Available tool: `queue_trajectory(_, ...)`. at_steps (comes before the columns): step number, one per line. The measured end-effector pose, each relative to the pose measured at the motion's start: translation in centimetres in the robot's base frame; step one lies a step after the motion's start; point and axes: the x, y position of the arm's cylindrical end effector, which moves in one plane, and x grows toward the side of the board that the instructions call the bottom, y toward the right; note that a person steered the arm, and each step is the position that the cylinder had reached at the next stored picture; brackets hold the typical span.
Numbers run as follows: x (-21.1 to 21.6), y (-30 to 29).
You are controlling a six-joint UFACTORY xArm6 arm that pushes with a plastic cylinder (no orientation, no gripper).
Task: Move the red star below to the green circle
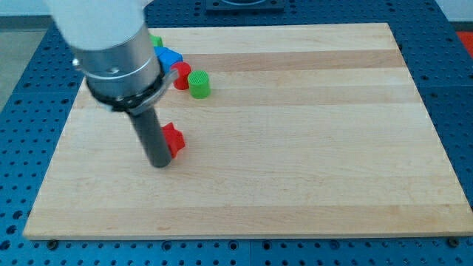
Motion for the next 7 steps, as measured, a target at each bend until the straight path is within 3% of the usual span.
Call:
queue_trajectory(2,-3.1,1.6)
queue_trajectory(4,-2.6,-5.8)
queue_trajectory(7,-6.1,-1.2)
